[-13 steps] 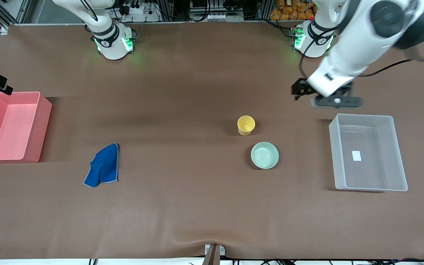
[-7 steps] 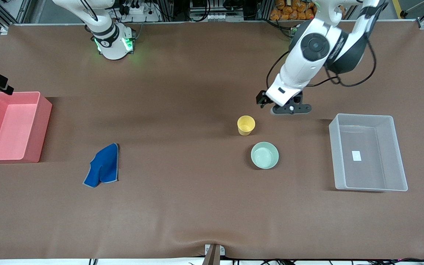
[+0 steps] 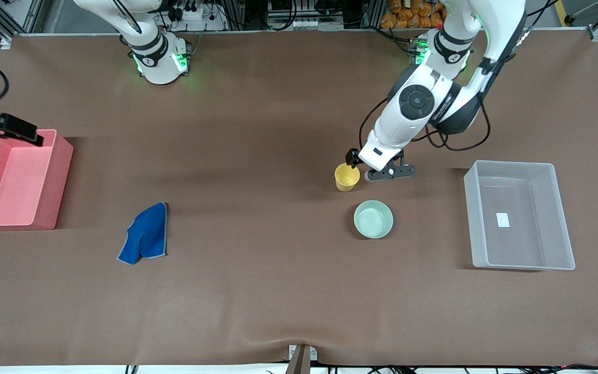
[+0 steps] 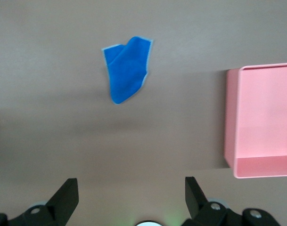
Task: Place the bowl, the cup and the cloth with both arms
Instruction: 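Grasp the yellow cup with the left gripper while the right gripper reaches the cloth, then carry the cup into the clear bin while the right gripper grasps the cloth, then release the cup in the clear bin while the right gripper lifts the cloth, then reach the left gripper to the green bowl while the right gripper carries the cloth, then grasp the green bowl and carry it into the clear bin with the left gripper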
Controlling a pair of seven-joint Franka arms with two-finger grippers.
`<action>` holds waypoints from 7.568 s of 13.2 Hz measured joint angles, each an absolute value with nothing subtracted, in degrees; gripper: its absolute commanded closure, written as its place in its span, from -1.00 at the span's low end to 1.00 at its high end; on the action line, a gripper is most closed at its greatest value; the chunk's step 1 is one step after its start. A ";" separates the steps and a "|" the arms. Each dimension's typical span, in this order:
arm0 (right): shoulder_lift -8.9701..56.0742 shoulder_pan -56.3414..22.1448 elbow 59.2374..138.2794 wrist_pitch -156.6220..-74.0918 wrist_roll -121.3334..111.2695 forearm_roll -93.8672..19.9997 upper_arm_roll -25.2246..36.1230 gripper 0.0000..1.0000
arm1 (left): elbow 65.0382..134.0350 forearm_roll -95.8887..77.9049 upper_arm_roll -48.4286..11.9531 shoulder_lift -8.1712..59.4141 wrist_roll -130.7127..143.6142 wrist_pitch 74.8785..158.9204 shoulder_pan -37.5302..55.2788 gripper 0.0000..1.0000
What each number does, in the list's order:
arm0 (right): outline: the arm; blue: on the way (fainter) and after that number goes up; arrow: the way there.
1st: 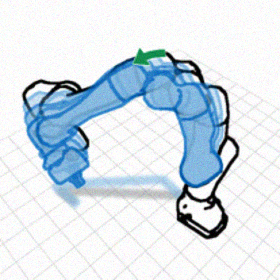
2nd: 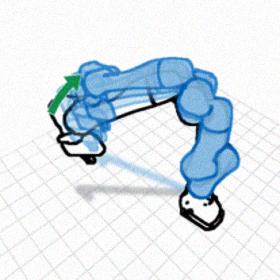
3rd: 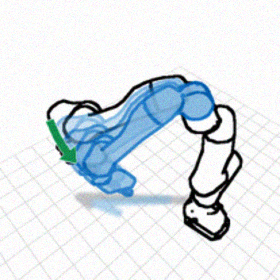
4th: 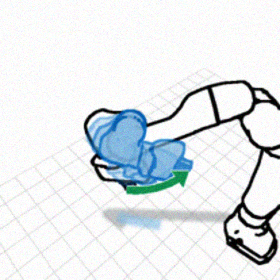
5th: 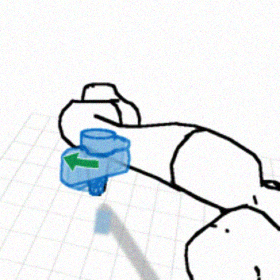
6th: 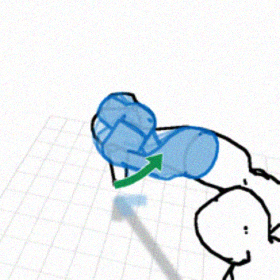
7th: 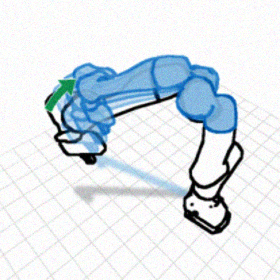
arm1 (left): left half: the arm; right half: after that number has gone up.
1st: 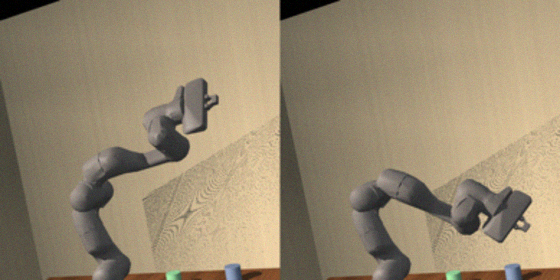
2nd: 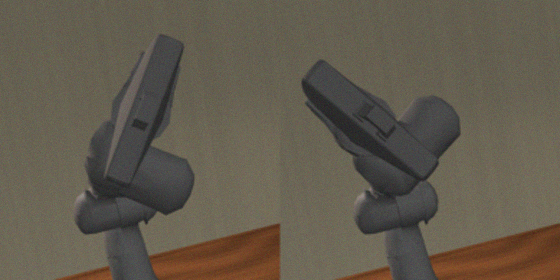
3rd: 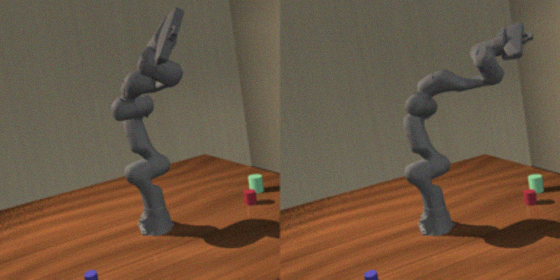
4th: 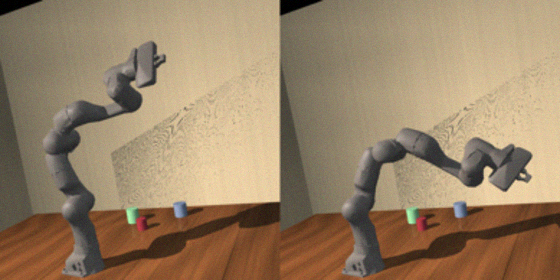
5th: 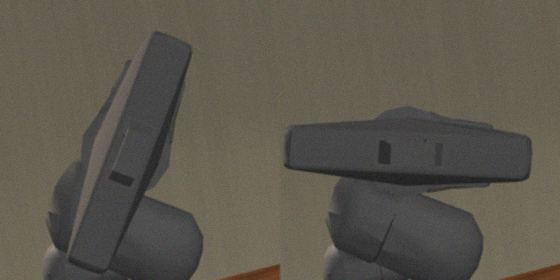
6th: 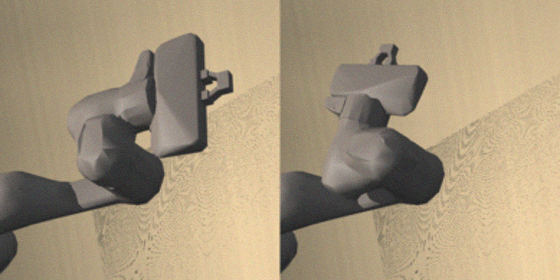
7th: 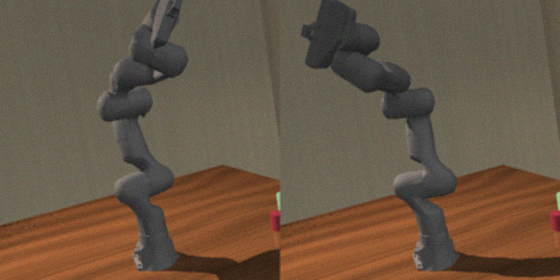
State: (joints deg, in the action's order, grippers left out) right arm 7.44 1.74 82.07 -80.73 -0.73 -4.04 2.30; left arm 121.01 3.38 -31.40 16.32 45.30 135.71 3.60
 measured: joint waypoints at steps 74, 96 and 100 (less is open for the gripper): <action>12.21 13.57 90.21 -92.69 -7.10 4.28 3.67 1.00 | 109.25 20.92 -43.06 36.43 44.50 133.99 -20.14 -0.66; 24.82 33.14 90.10 -108.76 -32.19 8.87 3.44 1.00 | 96.17 24.76 -38.95 30.69 27.92 121.43 -28.50 1.00; 29.28 33.15 90.12 -113.27 -32.19 7.91 3.37 1.00 | 93.55 24.55 -38.75 30.97 12.94 120.13 -35.95 1.00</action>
